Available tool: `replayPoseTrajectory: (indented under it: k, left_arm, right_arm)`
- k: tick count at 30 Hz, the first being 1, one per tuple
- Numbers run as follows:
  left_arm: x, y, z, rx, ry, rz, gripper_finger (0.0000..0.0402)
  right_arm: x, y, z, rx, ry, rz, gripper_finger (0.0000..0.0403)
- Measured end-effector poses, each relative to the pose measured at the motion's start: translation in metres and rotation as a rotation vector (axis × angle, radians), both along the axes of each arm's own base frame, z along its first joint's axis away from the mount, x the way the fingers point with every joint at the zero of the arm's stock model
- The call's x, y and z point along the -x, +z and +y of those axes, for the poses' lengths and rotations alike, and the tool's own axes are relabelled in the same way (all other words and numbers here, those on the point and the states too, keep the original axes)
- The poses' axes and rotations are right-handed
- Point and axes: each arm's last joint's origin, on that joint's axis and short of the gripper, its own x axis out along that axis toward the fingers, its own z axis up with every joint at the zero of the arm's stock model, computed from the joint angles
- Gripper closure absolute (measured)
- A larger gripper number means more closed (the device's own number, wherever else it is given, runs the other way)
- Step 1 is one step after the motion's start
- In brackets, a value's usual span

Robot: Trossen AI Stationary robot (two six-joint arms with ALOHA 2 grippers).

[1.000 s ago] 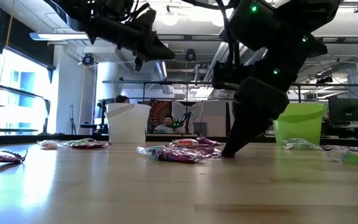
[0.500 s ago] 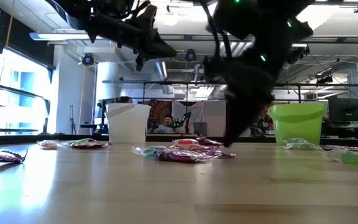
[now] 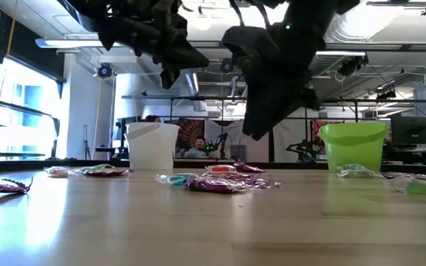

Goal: Sort candy by brand, put in halloween buckets
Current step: Put the violet candy into the green bucket

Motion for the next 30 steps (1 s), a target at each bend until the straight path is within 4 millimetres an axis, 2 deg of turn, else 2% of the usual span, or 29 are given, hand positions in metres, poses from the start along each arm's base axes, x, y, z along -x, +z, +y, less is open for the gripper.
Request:
replayPoseTrajectory:
  k: [5,11,17,20,23,30]
  left_arm:
    - [0.002,-0.003,-0.003,0.048,-0.061,0.032,0.0401]
    - [0.009,-0.022,0.000,0.090,0.002,0.071,0.0401]
    - [0.018,-0.042,0.000,0.076,0.012,0.052,0.0401]
    - [0.021,-0.044,-0.001,0.028,-0.005,0.026,0.0401]
    - [0.021,-0.047,-0.003,0.032,0.039,0.028,0.0401]
    - [0.021,-0.047,-0.005,0.015,0.089,0.035,0.0401]
  right_arm:
    - [0.004,0.003,0.010,-0.017,-0.126,-0.009,0.0314]
    - [0.003,0.003,0.011,-0.022,-0.105,-0.013,0.0314]
    - [-0.003,0.004,-0.009,0.014,-0.072,-0.020,0.0314]
    - [-0.007,0.005,-0.027,0.007,-0.057,-0.020,0.0314]
    - [-0.014,0.006,-0.039,-0.014,0.042,-0.050,0.0309]
    - [-0.014,0.004,-0.052,-0.020,0.163,-0.024,0.0246]
